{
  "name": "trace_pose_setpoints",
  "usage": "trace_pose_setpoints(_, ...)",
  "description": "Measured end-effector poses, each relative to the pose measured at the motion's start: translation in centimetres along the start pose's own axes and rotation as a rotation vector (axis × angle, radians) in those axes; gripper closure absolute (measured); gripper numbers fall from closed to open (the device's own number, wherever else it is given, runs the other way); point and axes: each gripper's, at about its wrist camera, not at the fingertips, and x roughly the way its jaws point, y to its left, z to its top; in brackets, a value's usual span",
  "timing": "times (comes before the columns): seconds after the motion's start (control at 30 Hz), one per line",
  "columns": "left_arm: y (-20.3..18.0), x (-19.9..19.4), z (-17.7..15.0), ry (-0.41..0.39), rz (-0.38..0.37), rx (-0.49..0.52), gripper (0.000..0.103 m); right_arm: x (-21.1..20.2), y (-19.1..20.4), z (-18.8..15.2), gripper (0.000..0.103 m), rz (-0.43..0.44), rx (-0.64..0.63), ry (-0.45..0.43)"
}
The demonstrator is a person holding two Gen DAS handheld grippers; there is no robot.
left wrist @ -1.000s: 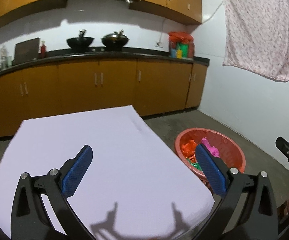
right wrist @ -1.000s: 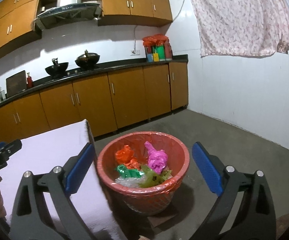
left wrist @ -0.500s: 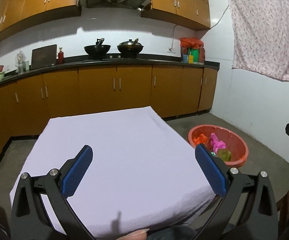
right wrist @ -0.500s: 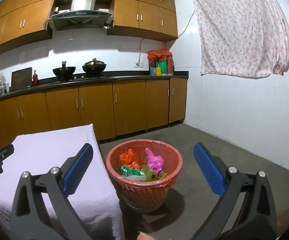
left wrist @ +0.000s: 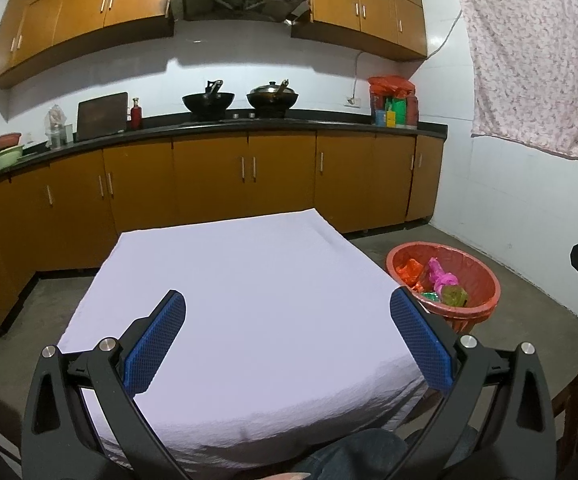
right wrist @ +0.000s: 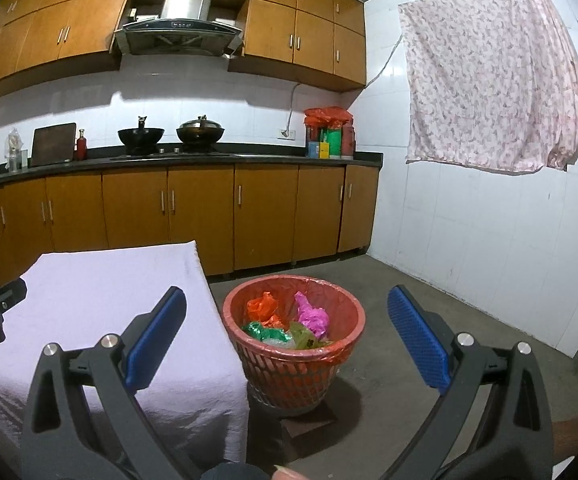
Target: Collect trash
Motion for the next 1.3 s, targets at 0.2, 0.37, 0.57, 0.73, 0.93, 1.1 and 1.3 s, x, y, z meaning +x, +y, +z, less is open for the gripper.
trace_pose_setpoints(0.2,-0.1,-0.5,-0.2,-0.012,0.013,0.015,0.002,-0.4,0.4,-0.2,0.004,0.007,0.002,0.004)
trace_pose_setpoints(0.37,-0.5,-0.8,-0.2,-0.019,0.016,0.025,0.002,-0.6,0.5,-0.4,0.004,0.011,0.004,0.003)
trace_pose_setpoints(0.57,-0.9,-1.0,-0.3,-0.021,0.011,0.035,0.002,-1.0,1.1,-0.6,0.004,0.026,0.006,0.013)
trace_pose_setpoints(0.73,-1.1,-1.1,-0.4,-0.017,0.008,0.037,0.002,-1.1,1.3,-0.5,0.004,0.03,0.005,0.017)
trace_pose_setpoints(0.93,-1.4,-1.3,-0.5,-0.017,0.003,0.043,0.002,-1.0,1.0,-0.5,0.004,0.03,0.012,0.019)
trace_pose_setpoints(1.1,-1.5,-1.2,-0.4,-0.012,-0.001,0.044,0.002,-0.8,0.7,-0.6,0.004,0.027,0.016,0.023)
trace_pose_setpoints(1.3,-1.7,-1.3,-0.5,-0.01,-0.005,0.048,0.002,-0.5,0.3,-0.7,0.004,0.022,0.02,0.03)
